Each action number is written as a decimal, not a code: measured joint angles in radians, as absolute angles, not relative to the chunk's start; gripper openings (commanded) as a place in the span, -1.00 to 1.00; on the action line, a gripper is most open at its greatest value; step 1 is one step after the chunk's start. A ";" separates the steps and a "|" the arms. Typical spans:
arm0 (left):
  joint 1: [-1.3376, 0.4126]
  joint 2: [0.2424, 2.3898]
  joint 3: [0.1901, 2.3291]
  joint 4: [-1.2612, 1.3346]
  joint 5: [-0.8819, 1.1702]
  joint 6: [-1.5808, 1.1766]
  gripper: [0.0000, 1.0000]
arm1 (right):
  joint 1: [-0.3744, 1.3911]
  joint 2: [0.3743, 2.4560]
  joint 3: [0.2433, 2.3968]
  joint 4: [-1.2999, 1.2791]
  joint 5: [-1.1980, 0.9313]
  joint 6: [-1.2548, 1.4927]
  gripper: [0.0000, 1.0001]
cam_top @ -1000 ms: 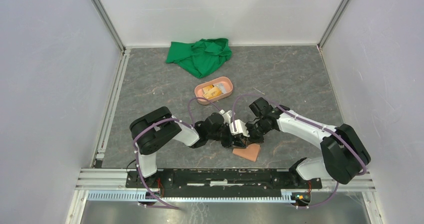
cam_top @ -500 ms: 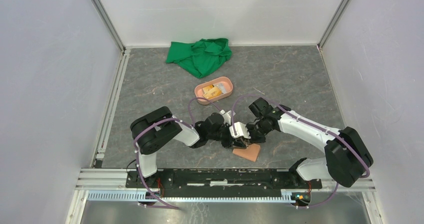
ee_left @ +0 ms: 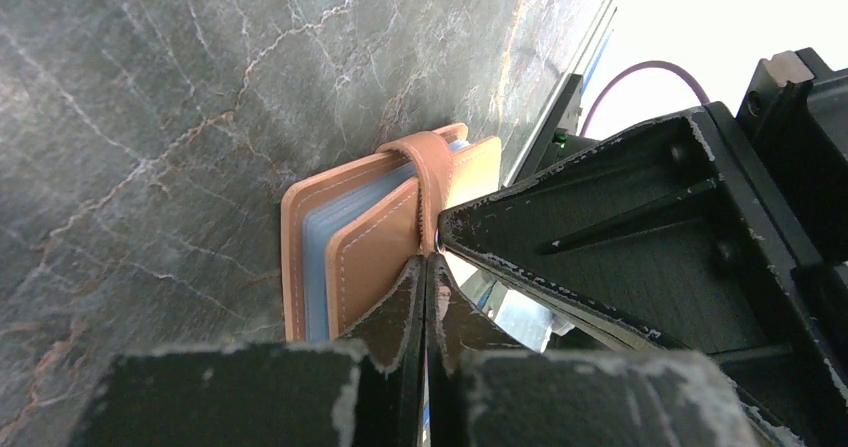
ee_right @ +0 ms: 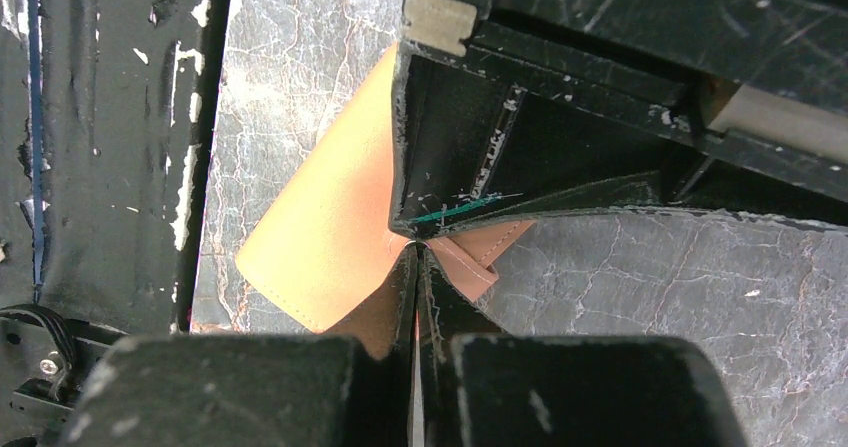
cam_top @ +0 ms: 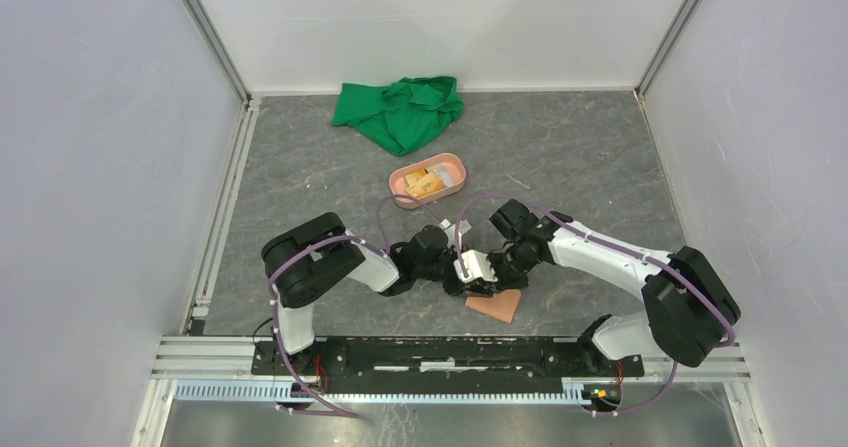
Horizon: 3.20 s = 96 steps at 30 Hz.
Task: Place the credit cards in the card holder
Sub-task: Reset both arms
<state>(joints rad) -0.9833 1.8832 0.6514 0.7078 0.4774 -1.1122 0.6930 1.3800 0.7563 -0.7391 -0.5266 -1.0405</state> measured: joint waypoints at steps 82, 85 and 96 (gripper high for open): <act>-0.910 0.826 1.092 -0.451 -0.152 -0.405 0.99 | -0.323 0.834 0.905 -0.405 -0.778 -0.275 0.96; -0.768 0.862 1.135 -0.453 -0.027 -0.407 0.99 | -0.323 0.823 0.953 -0.396 -0.761 -0.228 0.96; -0.490 0.923 1.170 -0.416 0.300 -0.449 0.99 | -0.323 0.784 1.047 -0.389 -0.679 -0.112 0.96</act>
